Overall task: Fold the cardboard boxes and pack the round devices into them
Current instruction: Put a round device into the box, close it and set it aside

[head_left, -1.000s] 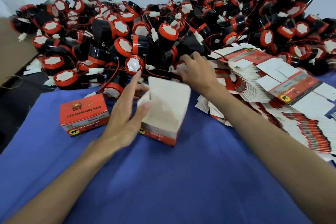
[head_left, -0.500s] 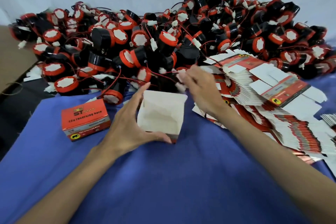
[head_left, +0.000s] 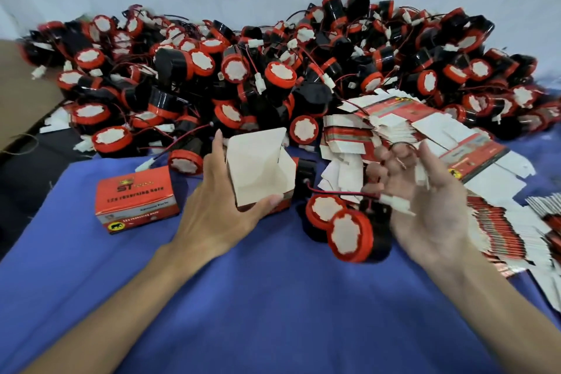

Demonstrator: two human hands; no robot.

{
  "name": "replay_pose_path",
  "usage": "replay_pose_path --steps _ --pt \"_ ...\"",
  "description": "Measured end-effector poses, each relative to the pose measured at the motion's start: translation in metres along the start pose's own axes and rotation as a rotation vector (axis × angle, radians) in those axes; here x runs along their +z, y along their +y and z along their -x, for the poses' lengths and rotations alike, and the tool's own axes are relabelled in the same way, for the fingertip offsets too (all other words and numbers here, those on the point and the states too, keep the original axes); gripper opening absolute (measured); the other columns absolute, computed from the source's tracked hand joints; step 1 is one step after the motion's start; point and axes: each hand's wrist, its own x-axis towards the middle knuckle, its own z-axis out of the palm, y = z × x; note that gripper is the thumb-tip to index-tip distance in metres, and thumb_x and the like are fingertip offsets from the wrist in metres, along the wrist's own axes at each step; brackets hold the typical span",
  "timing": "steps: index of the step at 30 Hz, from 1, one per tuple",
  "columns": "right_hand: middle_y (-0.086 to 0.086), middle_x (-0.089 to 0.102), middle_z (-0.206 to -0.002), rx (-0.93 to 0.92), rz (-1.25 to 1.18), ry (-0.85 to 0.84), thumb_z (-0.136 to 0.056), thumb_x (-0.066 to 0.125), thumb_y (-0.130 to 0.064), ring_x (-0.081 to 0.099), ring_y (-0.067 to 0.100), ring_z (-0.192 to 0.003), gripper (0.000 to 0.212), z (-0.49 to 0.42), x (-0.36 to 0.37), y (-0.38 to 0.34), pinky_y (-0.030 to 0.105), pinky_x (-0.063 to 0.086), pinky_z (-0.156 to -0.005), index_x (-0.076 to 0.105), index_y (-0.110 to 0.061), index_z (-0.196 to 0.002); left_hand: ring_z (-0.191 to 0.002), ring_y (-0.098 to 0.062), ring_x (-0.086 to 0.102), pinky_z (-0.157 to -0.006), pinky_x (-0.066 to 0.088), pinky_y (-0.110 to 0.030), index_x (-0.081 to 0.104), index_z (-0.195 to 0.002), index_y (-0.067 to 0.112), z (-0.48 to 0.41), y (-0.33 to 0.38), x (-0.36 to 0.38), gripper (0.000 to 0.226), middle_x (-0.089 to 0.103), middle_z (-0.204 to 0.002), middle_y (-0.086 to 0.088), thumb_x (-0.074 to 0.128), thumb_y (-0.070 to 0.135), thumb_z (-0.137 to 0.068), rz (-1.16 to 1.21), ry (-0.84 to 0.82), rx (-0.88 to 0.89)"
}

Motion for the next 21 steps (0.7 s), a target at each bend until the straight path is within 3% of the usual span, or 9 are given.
replay_pose_path --steps 2,5,7,9,12,15,18,21 --pt "0.001 0.055 -0.084 0.022 -0.006 0.026 -0.090 0.047 -0.042 0.049 0.010 -0.061 0.029 0.002 -0.003 0.007 0.020 0.044 -0.051 0.057 -0.016 -0.082 -0.129 -0.019 0.027 -0.098 0.032 -0.035 0.002 -0.150 0.007 0.003 0.007 0.001 0.115 0.026 -0.144 -0.013 0.062 0.064 -0.069 -0.007 0.147 0.142" --pt "0.002 0.053 -0.084 0.042 -0.078 0.038 -0.088 0.048 -0.042 0.045 0.010 -0.059 0.032 0.003 -0.007 0.013 0.020 0.040 -0.050 0.061 -0.013 -0.084 -0.124 -0.025 0.029 -0.105 0.029 -0.036 0.029 -0.134 0.009 0.012 0.023 -0.005 0.080 0.029 -0.130 -0.008 0.059 0.054 -0.076 0.041 0.398 0.418" --pt "0.003 0.053 -0.084 0.056 -0.154 0.030 -0.087 0.049 -0.040 0.046 0.011 -0.060 0.032 0.005 -0.005 0.015 0.020 0.042 -0.053 0.062 -0.011 -0.085 -0.113 -0.022 0.039 -0.096 0.036 -0.032 0.043 -0.121 0.012 0.023 0.036 -0.006 0.060 0.038 -0.119 -0.005 0.055 0.056 -0.083 0.073 0.367 0.595" --pt "0.005 0.054 -0.088 0.075 -0.241 0.007 -0.086 0.051 -0.038 0.049 0.013 -0.065 0.032 0.007 -0.001 0.016 0.024 0.047 -0.059 0.060 -0.008 -0.091 -0.102 -0.020 0.051 -0.087 0.043 -0.033 0.050 -0.114 0.013 0.037 0.049 -0.001 0.062 0.051 -0.112 -0.004 0.054 0.066 -0.082 0.053 0.186 0.679" --pt "0.010 0.056 -0.095 0.098 -0.300 -0.048 -0.080 0.061 -0.037 0.057 0.019 -0.076 0.039 0.014 0.002 0.021 0.033 0.054 -0.076 0.058 -0.004 -0.101 -0.093 -0.018 0.060 -0.080 0.051 -0.034 0.051 -0.122 0.018 0.052 0.057 0.010 0.072 0.058 -0.111 0.000 0.059 0.073 -0.075 -0.027 -0.085 0.583" --pt "0.012 0.060 -0.108 0.064 -0.205 -0.102 -0.070 0.074 -0.033 0.062 0.025 -0.095 0.063 0.017 0.001 0.024 0.039 0.049 -0.096 0.052 -0.005 -0.122 -0.097 -0.011 0.059 -0.077 0.054 -0.032 0.045 -0.126 0.026 0.050 0.052 0.013 0.064 0.050 -0.118 0.007 0.067 0.059 -0.076 0.042 -0.243 0.500" --pt "0.009 0.058 -0.121 -0.028 0.059 -0.081 -0.077 0.064 -0.024 0.059 0.024 -0.106 0.065 0.017 0.000 0.027 0.038 0.052 -0.092 0.045 -0.007 -0.137 -0.102 -0.005 0.054 -0.082 0.049 -0.021 0.046 -0.124 0.030 0.046 0.049 0.013 0.058 0.047 -0.116 0.011 0.072 0.043 -0.074 0.220 -0.277 0.455" --pt "-0.003 0.056 -0.122 -0.158 0.347 0.022 -0.084 0.047 -0.032 0.060 0.013 -0.104 0.059 0.014 -0.003 0.034 0.034 0.054 -0.082 0.043 -0.016 -0.140 -0.104 -0.007 0.055 -0.083 0.044 -0.013 0.052 -0.115 0.036 0.043 0.053 0.008 0.044 0.053 -0.109 0.015 0.068 0.038 -0.074 0.475 -0.292 0.336"
